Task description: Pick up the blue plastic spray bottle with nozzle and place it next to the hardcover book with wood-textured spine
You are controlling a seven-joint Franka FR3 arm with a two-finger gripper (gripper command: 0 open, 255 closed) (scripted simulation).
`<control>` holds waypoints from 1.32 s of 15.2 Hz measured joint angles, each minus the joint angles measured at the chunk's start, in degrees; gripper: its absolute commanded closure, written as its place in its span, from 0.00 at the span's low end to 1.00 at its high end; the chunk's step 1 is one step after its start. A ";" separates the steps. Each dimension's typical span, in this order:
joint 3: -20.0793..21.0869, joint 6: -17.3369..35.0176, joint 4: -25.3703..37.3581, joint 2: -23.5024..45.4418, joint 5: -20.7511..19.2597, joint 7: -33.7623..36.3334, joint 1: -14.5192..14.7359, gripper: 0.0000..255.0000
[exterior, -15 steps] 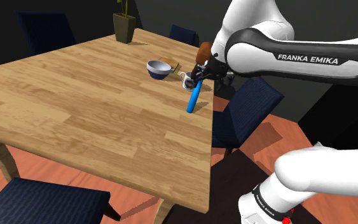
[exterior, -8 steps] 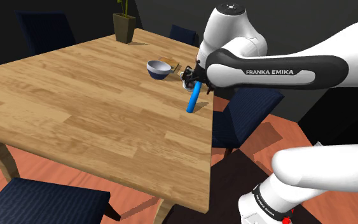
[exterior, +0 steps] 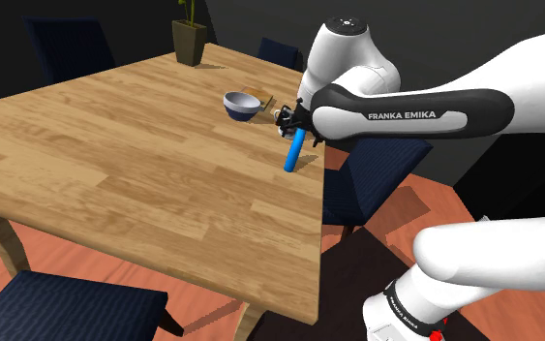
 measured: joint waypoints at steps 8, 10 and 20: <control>0.00 0.03 -0.01 0.00 0.00 0.00 0.00 1.00; 0.00 0.03 -0.01 0.00 -0.01 0.01 0.00 1.00; -1.69 -4.41 3.51 -1.04 0.41 -1.73 0.50 1.00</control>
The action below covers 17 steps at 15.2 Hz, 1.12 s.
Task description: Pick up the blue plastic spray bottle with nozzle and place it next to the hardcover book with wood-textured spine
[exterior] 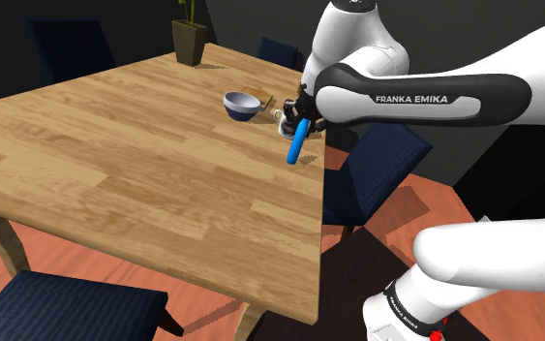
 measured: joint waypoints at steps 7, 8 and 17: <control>-1.96 -5.15 4.37 -0.96 0.24 -2.06 0.30 1.00; -2.08 -5.99 5.20 -0.98 0.24 -2.21 0.29 1.00; -3.66 -12.14 11.55 -0.94 0.02 -4.14 -0.05 1.00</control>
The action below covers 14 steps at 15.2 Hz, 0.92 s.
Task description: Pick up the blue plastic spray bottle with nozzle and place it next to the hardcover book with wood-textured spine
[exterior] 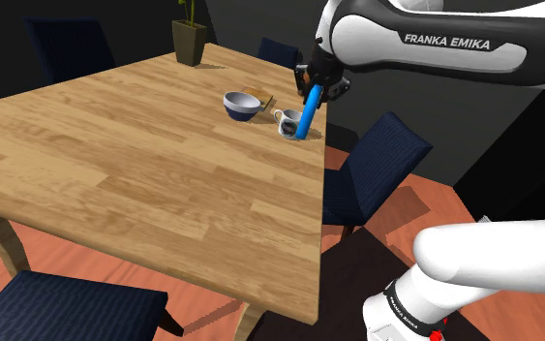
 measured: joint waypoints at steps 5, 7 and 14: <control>-0.63 -3.76 4.12 0.29 -0.19 -0.91 -0.28 1.00; -0.84 -5.30 5.95 0.55 -0.33 -1.26 -0.48 1.00; -1.40 -10.15 12.02 1.71 -0.87 -2.43 -1.23 1.00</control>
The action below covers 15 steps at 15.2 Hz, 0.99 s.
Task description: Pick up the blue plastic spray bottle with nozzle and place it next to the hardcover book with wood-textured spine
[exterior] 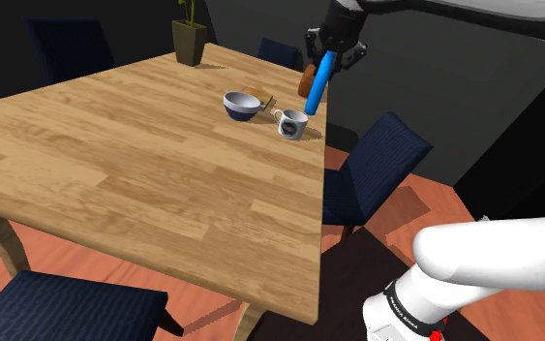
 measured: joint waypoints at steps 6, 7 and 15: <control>0.22 -4.12 5.89 1.81 -0.72 -0.53 -0.93 1.00; 0.18 -4.81 6.84 2.06 -0.83 -0.71 -1.06 1.00; 0.82 -10.86 15.69 5.00 -2.05 -1.45 -2.45 1.00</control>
